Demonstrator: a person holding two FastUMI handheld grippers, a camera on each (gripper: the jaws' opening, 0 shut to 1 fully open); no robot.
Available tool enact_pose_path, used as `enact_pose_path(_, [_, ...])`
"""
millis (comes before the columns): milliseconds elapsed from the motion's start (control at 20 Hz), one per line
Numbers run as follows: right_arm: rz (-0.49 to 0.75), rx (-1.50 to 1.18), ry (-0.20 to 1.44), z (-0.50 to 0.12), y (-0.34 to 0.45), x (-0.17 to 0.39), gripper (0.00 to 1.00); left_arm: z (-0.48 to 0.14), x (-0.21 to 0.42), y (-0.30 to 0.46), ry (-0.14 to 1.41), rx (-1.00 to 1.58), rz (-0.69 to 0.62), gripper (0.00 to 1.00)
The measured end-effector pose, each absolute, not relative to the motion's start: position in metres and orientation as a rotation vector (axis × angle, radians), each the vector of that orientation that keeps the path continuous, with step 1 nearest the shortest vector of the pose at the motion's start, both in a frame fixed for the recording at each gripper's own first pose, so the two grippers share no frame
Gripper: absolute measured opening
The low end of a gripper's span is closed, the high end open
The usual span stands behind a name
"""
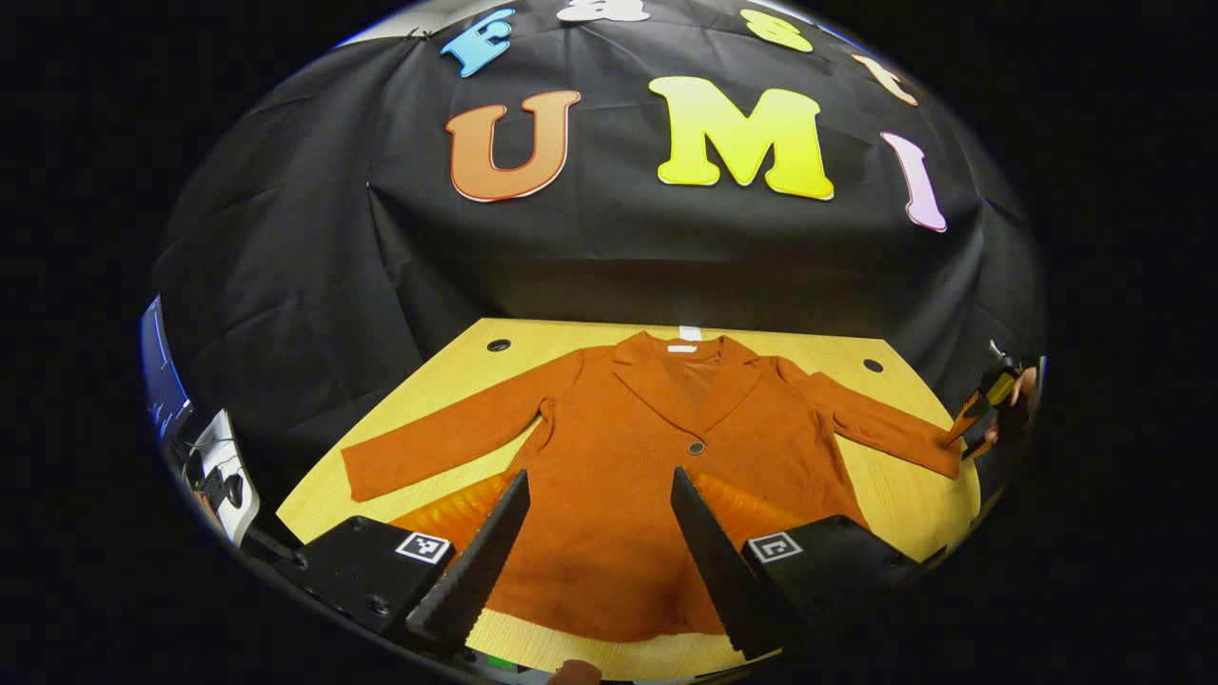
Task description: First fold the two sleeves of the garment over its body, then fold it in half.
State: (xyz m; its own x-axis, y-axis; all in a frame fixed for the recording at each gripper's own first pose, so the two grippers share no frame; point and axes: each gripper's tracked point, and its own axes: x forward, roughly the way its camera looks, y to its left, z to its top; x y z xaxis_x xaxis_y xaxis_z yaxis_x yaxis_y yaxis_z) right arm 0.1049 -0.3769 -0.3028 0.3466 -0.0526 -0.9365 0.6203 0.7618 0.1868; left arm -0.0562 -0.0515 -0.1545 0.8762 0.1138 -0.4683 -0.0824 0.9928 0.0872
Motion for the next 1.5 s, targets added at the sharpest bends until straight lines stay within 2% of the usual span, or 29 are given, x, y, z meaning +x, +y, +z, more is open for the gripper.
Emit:
enact_pose_path(150, [-0.471, 0.477, 1.23, -0.308, -0.375, 0.105, 0.92, -0.155, -0.06, -0.048, 0.486, 0.053, 0.118, 0.97])
enact_pose_path(400, [-0.47, 0.566, 1.258, -0.306, -0.371, 0.107, 0.63, -0.162, -0.063, -0.047, 0.51, 0.025, 0.148, 0.97])
enact_pose_path(450, [-0.452, 0.6, 1.266, -0.307, -0.364, 0.108, 0.66, -0.161, -0.063, -0.047, 0.512, 0.027, 0.149, 0.98])
enact_pose_path(600, [-0.429, 0.607, 1.268, -0.306, -0.363, 0.109, 0.44, -0.159, -0.063, -0.047, 0.506, 0.032, 0.154, 0.97])
enact_pose_path(650, [-0.416, 0.615, 1.267, -0.306, -0.362, 0.108, 0.44, -0.159, -0.064, -0.046, 0.505, 0.032, 0.155, 0.97])
enact_pose_path(750, [-0.405, 0.655, 1.27, -0.306, -0.356, 0.105, 0.36, -0.158, -0.067, -0.045, 0.505, 0.034, 0.16, 0.98])
enact_pose_path(850, [-0.414, 0.677, 1.254, -0.309, -0.36, 0.106, 0.16, -0.158, -0.072, -0.042, 0.504, 0.035, 0.172, 0.97])
enact_pose_path(1000, [-0.391, 0.617, 1.242, -0.301, -0.363, 0.101, 0.14, -0.159, -0.081, -0.038, 0.512, 0.029, 0.194, 0.97])
enact_pose_path(1050, [-0.392, 0.621, 1.23, -0.303, -0.366, 0.108, 0.04, -0.157, -0.083, -0.036, 0.507, 0.036, 0.199, 0.97])
enact_pose_path(1500, [-0.354, 0.51, 1.124, -0.239, -0.339, 0.11, 0.04, -0.171, -0.095, -0.016, 0.543, 0.046, 0.145, 0.98])
